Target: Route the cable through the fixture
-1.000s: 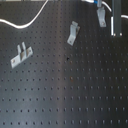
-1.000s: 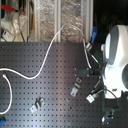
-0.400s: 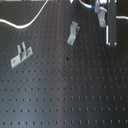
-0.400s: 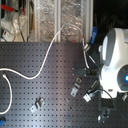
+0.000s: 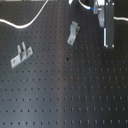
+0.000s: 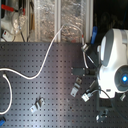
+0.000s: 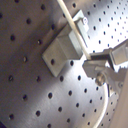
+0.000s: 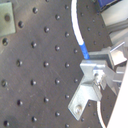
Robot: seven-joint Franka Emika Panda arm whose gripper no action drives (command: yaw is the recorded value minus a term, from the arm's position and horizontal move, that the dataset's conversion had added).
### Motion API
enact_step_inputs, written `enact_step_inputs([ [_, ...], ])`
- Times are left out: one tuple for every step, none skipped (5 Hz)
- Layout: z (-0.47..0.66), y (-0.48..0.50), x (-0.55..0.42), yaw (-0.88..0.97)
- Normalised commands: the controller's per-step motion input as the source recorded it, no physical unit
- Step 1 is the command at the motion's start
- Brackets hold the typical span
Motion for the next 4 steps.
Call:
enact_step_inputs([
  [0.63, 0.019, -0.174, 0.00],
  [0.54, 0.018, -0.103, 0.00],
  [0.53, -0.084, 0.032, 0.00],
  [0.34, 0.015, 0.072, -0.01],
])
